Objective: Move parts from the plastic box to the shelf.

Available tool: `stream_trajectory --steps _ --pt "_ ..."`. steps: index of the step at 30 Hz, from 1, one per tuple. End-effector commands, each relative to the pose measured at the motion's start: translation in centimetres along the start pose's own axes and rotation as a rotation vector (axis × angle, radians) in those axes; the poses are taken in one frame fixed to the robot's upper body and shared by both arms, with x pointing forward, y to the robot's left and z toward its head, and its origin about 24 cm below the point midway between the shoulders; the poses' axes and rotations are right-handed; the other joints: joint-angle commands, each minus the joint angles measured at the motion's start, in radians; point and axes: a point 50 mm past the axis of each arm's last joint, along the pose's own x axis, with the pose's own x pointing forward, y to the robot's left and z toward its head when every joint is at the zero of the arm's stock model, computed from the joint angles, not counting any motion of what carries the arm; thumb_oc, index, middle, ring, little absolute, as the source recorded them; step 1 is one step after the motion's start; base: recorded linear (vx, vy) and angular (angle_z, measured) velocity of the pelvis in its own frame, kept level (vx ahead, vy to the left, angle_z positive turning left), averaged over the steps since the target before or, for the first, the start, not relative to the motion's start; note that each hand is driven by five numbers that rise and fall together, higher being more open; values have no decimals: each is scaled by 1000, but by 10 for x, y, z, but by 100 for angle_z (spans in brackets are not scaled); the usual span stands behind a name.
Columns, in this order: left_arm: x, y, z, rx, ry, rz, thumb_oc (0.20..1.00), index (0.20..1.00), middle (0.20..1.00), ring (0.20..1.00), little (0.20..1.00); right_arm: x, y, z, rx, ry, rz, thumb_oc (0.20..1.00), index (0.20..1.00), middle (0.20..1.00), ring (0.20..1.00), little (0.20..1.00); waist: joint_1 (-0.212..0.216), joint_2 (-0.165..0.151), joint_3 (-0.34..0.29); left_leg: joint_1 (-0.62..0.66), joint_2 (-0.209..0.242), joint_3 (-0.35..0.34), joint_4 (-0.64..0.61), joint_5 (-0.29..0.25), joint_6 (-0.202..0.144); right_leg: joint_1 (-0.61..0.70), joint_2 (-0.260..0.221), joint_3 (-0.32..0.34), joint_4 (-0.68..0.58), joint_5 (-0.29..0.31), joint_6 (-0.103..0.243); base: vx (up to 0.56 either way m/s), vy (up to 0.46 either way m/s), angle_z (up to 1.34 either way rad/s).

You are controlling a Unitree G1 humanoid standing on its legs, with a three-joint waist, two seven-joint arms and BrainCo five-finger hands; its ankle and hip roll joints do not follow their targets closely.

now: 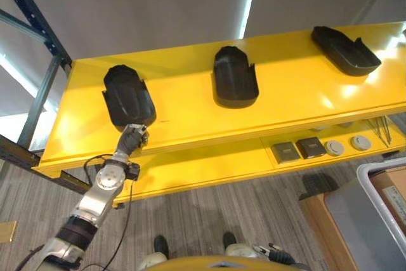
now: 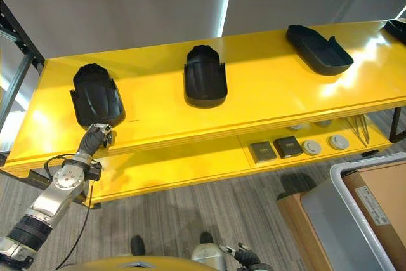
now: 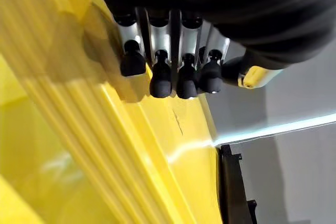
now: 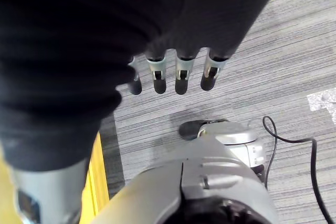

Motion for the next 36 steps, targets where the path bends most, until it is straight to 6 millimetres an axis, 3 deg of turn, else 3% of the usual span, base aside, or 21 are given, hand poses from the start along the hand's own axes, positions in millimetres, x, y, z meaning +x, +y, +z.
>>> stream_trajectory --steps 1,18,22,28,29,30,31,36 --pt "21 8 23 -39 -91 61 200 200 200 200 200 -1 2 10 -46 -34 35 1000 1000 1000 1000 1000 3 -13 26 50 29 26 1 -62 4 -62 -2 -17 55 -19 21 0 0 0" --pt "37 35 -6 10 59 286 200 200 200 200 200 2 1 14 -93 -33 49 1000 1000 1000 1000 1000 -24 -20 30 61 39 40 9 -60 2 -66 -3 -5 65 -21 24 1 1 0" --pt "39 36 -4 2 54 290 200 200 200 200 200 1 1 14 -98 -29 52 1000 1000 1000 1000 1000 -28 -21 30 64 40 43 7 -61 1 -66 -4 -6 66 -21 26 0 0 0" --pt "36 25 17 -45 -77 202 200 200 200 200 200 1 2 12 -98 -28 62 1000 1000 1000 1000 1000 -14 -17 34 67 38 33 3 -63 2 -59 -5 -13 66 -26 23 0 0 0" --pt "35 24 21 -51 -92 188 288 288 288 288 288 1 2 12 -97 -27 62 1000 1000 1000 1000 1000 -12 -17 33 68 38 31 3 -63 2 -57 -5 -15 66 -27 22 0 0 0" --pt "32 22 28 -47 -129 166 774 774 774 774 774 2 3 11 -97 -23 62 1000 1000 1000 1000 1000 -6 -16 32 68 37 28 2 -64 2 -54 -6 -18 64 -28 21 -9 -9 3" --pt "30 20 33 -51 -157 150 1000 1000 1000 1000 1000 2 3 10 -100 -14 64 1000 1000 1000 1000 1000 -2 -15 32 68 37 25 2 -65 2 -52 -6 -21 64 -29 20 -17 -9 4" --pt "14 7 56 -119 -269 8 1000 1000 1000 1000 1000 4 6 0 -49 64 72 1000 1000 1000 1000 1000 34 -13 23 71 34 3 -1 -70 -1 -25 -6 -48 47 -30 16 -37 -22 10"
